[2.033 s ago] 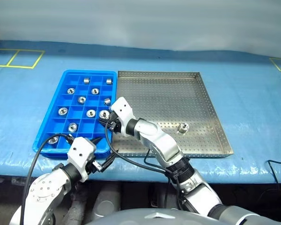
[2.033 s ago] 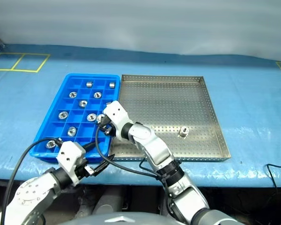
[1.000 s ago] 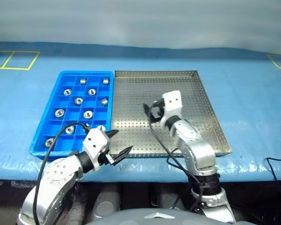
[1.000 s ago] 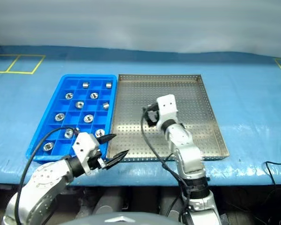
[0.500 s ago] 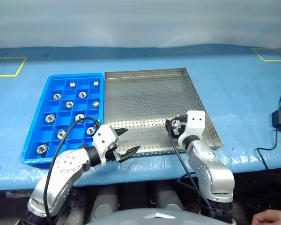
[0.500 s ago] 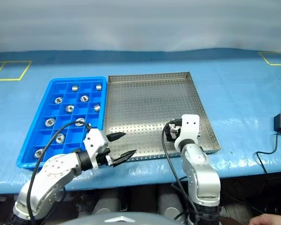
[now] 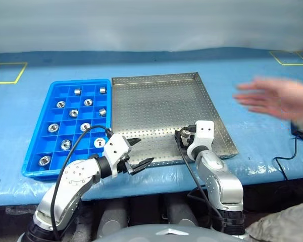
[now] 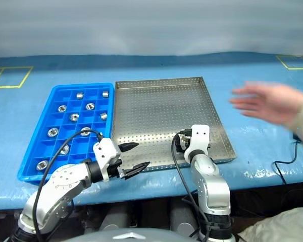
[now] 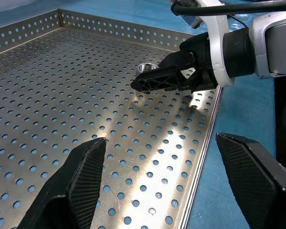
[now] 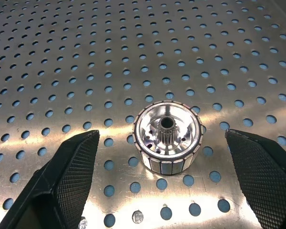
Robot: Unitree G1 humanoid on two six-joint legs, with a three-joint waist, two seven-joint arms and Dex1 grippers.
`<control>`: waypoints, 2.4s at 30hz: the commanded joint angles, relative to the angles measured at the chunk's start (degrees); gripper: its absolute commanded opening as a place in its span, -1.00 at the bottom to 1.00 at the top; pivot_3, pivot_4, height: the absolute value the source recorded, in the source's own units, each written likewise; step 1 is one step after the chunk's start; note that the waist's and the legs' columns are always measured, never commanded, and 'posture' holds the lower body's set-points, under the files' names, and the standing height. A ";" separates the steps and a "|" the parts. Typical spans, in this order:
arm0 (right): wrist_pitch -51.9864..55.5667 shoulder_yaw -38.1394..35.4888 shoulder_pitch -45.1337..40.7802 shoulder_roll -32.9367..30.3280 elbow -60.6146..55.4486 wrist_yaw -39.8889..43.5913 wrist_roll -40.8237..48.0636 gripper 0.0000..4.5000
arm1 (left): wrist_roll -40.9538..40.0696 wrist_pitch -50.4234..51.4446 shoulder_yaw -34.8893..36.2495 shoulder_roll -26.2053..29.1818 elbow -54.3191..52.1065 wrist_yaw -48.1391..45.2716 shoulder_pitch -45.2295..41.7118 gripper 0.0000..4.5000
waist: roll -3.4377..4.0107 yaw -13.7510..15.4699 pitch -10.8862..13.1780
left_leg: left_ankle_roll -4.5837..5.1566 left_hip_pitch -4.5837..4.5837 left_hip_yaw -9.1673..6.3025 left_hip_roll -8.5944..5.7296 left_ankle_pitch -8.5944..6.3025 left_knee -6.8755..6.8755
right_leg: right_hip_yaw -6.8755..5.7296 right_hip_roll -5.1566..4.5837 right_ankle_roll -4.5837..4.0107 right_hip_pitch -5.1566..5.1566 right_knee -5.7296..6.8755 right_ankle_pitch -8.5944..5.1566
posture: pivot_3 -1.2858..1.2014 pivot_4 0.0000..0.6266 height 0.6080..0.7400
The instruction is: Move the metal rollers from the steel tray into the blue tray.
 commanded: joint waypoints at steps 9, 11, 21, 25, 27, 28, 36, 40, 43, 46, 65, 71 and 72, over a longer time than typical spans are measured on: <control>-1.13 0.92 -1.30 -0.79 -0.78 0.12 -0.05 0.99 | -0.27 -0.28 -0.77 -0.32 -1.64 0.92 0.22 0.79 | 0.00 0.04 0.00 | 0.00 0.00 0.05 0.00 0.00 0.00 | 0.06 0.00 0.03 -0.02 0.00 0.02 | 0.06 -0.52 1.00; -1.78 1.15 -1.69 -1.08 -0.87 0.37 -0.09 0.99 | -0.25 -0.26 -0.89 -0.32 -1.65 1.06 0.21 0.79 | 0.00 0.03 0.00 | 0.00 0.00 0.07 0.00 0.00 0.00 | 0.07 0.00 0.03 -0.02 0.00 0.02 | 0.06 -0.52 1.00; -2.43 2.18 -3.04 -1.76 0.50 0.24 -0.93 -0.26 | -0.01 -0.41 -0.93 -0.64 -1.73 1.84 0.65 0.79 | 0.00 0.59 0.00 | 0.01 -0.06 0.10 -0.01 -0.01 -0.08 | 0.11 0.02 0.03 -0.11 -0.01 0.03 | 0.08 -0.52 1.00; -1.06 3.09 -3.49 -2.56 -0.74 1.98 -0.05 -0.28 | 0.07 -0.38 -0.75 -0.60 -2.00 2.59 1.01 0.79 | 0.00 0.63 0.00 | 0.02 -0.06 0.09 -0.02 -0.01 -0.11 | 0.11 0.02 0.03 -0.11 -0.02 0.03 | 0.10 -0.52 1.00; -0.49 3.60 -3.85 -3.36 -1.37 2.87 0.08 -0.28 | 0.33 -0.48 -0.41 -0.51 -2.33 3.22 1.50 0.79 | 0.00 0.66 0.00 | 0.02 -0.05 0.10 -0.02 -0.01 -0.10 | 0.10 0.02 0.03 -0.10 -0.02 0.02 | 0.11 -0.52 1.00; 0.05 3.80 -4.11 -3.75 -1.76 3.19 0.13 -0.28 | 0.60 -0.70 -0.12 -0.61 -2.53 3.79 1.84 0.79 | 0.00 0.67 0.00 | 0.02 -0.05 0.09 -0.01 -0.01 -0.10 | 0.10 0.02 0.03 -0.10 -0.02 0.02 | 0.11 -0.52 1.00; 7.60 11.72 -7.79 -11.14 -8.89 13.49 4.71 -0.28 | 1.38 -7.69 5.55 -1.03 -6.23 6.13 9.99 0.79 | -0.01 1.62 0.02 | 0.02 -0.05 0.08 0.01 -0.02 -0.14 | 0.07 0.01 0.01 -0.11 -0.05 0.01 | 0.19 -0.52 1.00; 9.02 15.11 -11.39 -12.51 -9.53 17.80 7.35 -0.28 | -2.39 -8.01 11.29 -1.30 -9.73 6.08 15.94 0.79 | -0.02 3.26 0.04 | 0.02 -0.06 0.01 0.03 -0.02 -0.18 | -0.04 -0.01 -0.09 -0.13 -0.04 -0.05 | 0.24 -0.52 1.00; 8.15 17.58 -14.55 -12.17 -8.58 20.07 8.61 -0.28 | -4.22 -8.50 15.43 -1.65 -11.68 6.29 19.73 0.79 | -0.02 4.13 0.04 | 0.02 -0.07 -0.03 0.04 -0.02 -0.17 | -0.12 -0.05 -0.09 -0.11 -0.09 -0.06 | 0.27 -0.52 1.00; 5.96 19.58 -18.42 -9.97 -5.15 21.14 9.01 -0.28 | -2.43 -10.17 17.95 -2.22 -13.12 7.74 23.51 0.79 | -0.02 5.39 0.05 | 0.01 -0.10 -0.10 0.02 -0.02 -0.18 | -0.21 -0.06 -0.09 -0.09 -0.16 -0.07 | 0.32 -0.52 1.00; -6.90 29.13 -26.60 0.48 15.69 27.07 7.45 -0.28 | 1.16 -18.16 20.28 -7.91 -18.05 11.13 43.28 0.79 | -0.04 13.80 0.07 | -0.05 -0.26 -0.48 -0.04 -0.02 -0.85 | -0.77 -0.04 -0.11 -0.02 -0.93 -0.14 | 0.48 -0.52 1.00; -6.27 29.68 -25.11 0.02 18.15 28.90 7.67 -0.28 | 1.78 -18.83 19.46 -8.02 -17.16 10.74 42.75 0.79 | -0.03 15.57 0.06 | -0.09 -0.24 -0.48 -0.01 -0.04 -0.85 | -0.82 0.00 -0.13 -0.06 -0.93 -0.17 | 0.46 -0.52 1.00; -6.16 29.92 -24.72 -0.07 18.78 29.16 7.56 -0.28 | 1.86 -18.81 19.31 -7.95 -17.00 10.69 42.50 0.79 | -0.04 15.90 0.06 | -0.10 -0.24 -0.48 -0.01 -0.05 -0.85 | -0.82 0.00 -0.13 -0.05 -0.93 -0.17 | 0.46 -0.52 1.00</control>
